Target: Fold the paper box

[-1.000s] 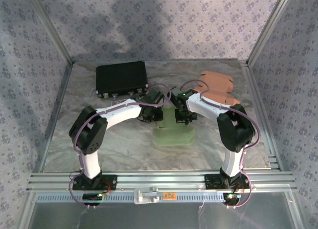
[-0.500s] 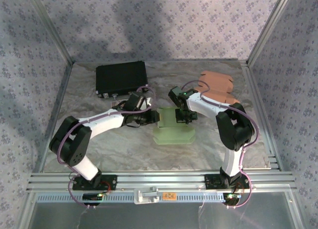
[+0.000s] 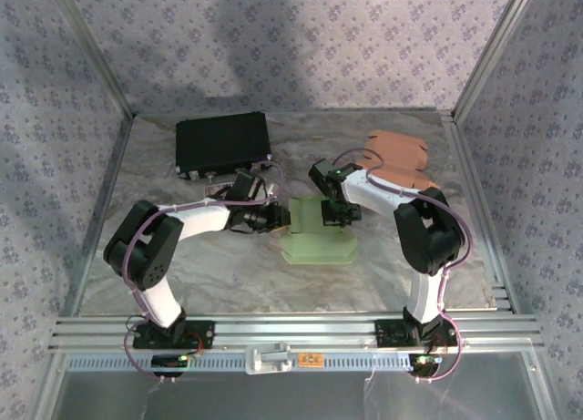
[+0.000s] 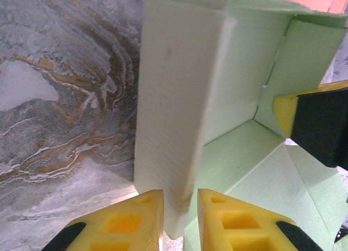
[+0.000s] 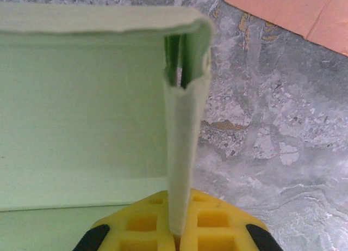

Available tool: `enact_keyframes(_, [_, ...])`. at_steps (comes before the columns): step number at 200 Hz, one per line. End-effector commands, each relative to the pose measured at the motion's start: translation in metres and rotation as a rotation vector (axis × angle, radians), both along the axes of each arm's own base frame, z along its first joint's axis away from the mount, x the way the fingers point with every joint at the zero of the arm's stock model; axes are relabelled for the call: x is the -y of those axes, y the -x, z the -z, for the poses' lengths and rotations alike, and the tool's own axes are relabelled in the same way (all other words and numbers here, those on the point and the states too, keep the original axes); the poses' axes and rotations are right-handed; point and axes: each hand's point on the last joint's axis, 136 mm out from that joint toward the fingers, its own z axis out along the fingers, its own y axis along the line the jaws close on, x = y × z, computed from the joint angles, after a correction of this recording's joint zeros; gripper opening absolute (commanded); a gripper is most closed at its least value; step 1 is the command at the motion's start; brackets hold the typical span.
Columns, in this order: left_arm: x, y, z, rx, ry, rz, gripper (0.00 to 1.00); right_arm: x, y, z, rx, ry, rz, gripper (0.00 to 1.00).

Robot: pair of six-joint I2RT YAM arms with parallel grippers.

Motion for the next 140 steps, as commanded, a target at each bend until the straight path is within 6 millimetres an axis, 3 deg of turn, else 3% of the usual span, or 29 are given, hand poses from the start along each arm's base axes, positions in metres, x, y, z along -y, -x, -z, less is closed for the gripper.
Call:
enact_keyframes(1, [0.005,-0.006,-0.008,0.024,0.019,0.015,0.22,0.002,-0.003,-0.001,-0.011,0.011,0.000,0.00])
enact_keyframes(84, [0.014,-0.007,-0.002,0.026,-0.017,0.042,0.11,0.000,-0.007,0.000,-0.010,0.006,0.002,0.00])
enact_keyframes(108, [0.005,-0.007,0.005,0.033,-0.127,0.017,0.00,0.000,-0.008,-0.001,-0.008,0.008,0.005,0.00])
enact_keyframes(140, [-0.012,-0.003,0.011,0.040,-0.380,0.004,0.00,-0.001,-0.009,-0.003,0.002,0.017,0.005,0.00])
